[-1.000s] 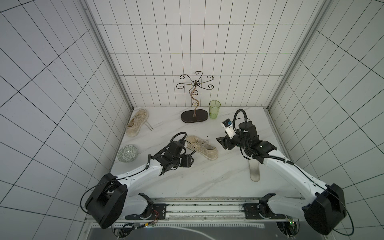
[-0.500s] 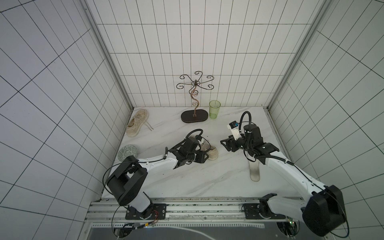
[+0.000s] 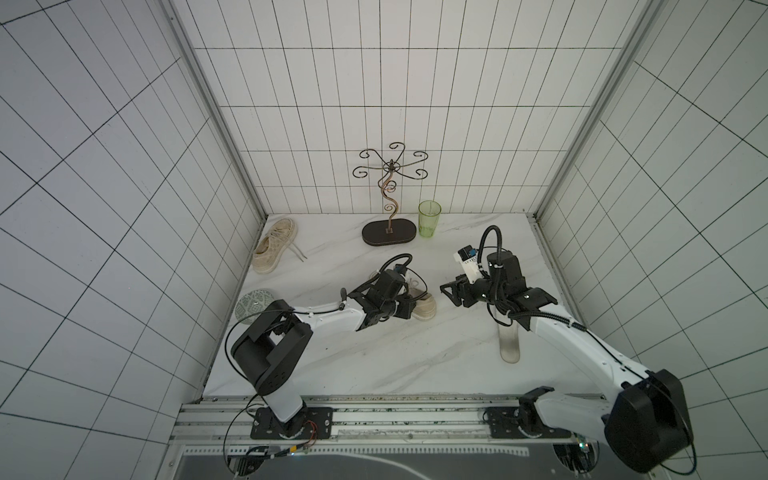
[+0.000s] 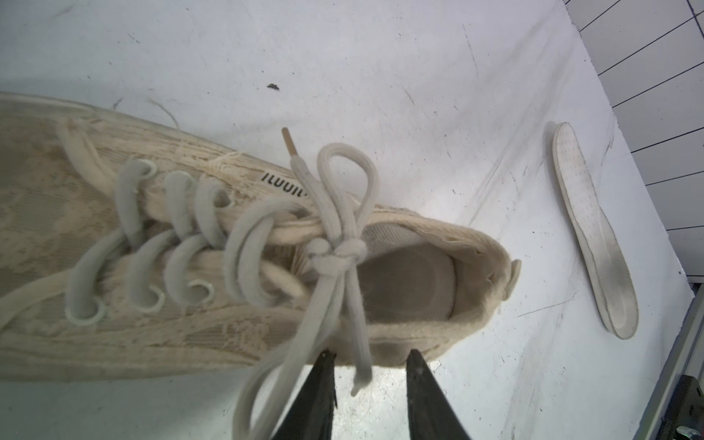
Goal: Remove the insole from the shoe
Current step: Untie the shoelace on the shoe.
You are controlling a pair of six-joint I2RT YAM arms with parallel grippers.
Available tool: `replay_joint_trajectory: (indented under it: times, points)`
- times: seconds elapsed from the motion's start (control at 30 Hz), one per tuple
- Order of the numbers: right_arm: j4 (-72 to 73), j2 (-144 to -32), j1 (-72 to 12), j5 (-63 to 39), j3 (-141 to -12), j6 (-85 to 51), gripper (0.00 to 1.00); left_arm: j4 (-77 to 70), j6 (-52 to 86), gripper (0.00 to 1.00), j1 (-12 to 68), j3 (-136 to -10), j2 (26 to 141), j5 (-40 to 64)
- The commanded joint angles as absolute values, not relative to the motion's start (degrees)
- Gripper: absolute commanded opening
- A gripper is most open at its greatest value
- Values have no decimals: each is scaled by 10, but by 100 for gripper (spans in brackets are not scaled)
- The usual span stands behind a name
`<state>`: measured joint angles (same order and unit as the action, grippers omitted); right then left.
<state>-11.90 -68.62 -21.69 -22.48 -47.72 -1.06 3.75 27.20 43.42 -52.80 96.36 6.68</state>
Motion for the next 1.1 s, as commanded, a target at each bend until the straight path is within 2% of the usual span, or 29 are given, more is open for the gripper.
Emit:
replay_joint_trajectory:
  times: [0.0, 0.2, 0.33, 0.4, 0.63, 1.07]
  points:
    - [-113, -674, -211, -242, -444, -15, 69, 16, 260, 31, 436, -542, 974, 50]
    - [-113, -680, -210, -246, -446, -15, 69, -1, 259, 22, 436, -547, 996, 47]
    - [-120, -681, -210, -243, -448, -8, 68, 3, 263, 5, 436, -547, 988, 53]
    - [-134, -687, -210, -250, -456, 10, 66, 17, 265, 0, 437, -547, 966, 56]
    - [-173, -758, -264, -214, -519, 60, 64, 85, 255, 0, 435, -543, 878, 46]
    - [-154, -890, -347, -203, -627, 76, 60, 92, 265, 0, 405, -527, 853, 72]
